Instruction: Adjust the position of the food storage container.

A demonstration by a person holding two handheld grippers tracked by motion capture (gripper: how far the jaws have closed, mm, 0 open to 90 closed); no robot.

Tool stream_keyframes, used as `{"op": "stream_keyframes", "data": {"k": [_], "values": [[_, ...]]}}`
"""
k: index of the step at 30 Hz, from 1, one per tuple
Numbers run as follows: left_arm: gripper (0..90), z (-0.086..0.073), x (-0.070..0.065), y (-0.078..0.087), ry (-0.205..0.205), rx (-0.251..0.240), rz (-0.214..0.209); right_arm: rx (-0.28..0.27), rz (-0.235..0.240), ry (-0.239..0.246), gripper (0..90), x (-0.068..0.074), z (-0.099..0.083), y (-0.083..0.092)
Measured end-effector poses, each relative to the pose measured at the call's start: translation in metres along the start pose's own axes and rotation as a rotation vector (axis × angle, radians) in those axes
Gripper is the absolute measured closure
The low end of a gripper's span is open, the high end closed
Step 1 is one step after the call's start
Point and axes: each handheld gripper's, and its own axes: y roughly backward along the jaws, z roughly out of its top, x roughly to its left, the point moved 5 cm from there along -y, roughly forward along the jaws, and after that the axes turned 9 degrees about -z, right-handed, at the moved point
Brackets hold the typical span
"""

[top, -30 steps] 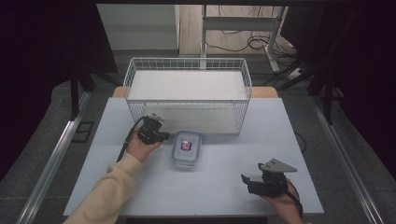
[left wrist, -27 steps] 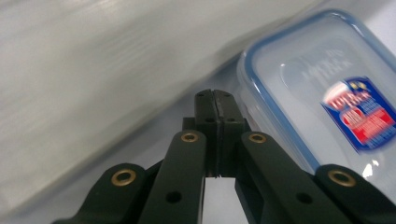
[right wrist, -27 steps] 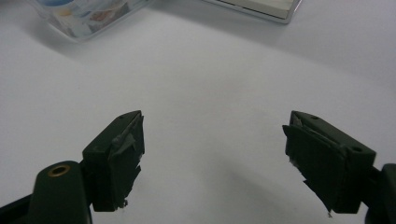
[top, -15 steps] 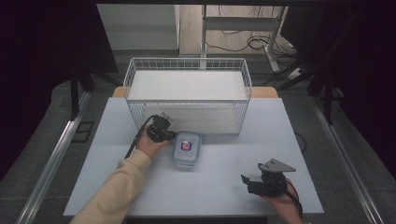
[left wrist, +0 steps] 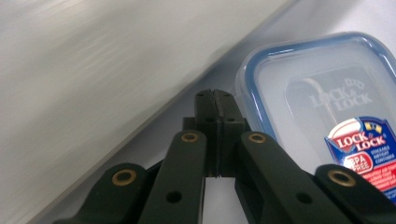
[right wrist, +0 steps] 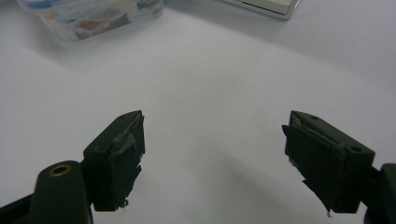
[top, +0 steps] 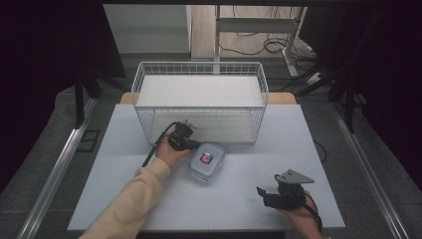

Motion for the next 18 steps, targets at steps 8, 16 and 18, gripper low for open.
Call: {"op": "stream_keyframes", "data": {"k": [8, 16, 18], "values": [[89.9, 0.013, -0.026, -0.018, -0.087, 0.039, -0.047, 0.0, 0.002, 0.0, 20.0, 0.0, 0.0, 0.0], [89.8, 0.029, -0.058, -0.035, -0.187, 0.091, -0.088, 0.0, -0.001, 0.002, 20.0, -0.001, -0.001, 0.0], [89.9, 0.032, -0.065, -0.037, -0.199, 0.097, -0.099, 0.0, -0.001, 0.001, 20.1, -0.002, -0.001, 0.0]]}}
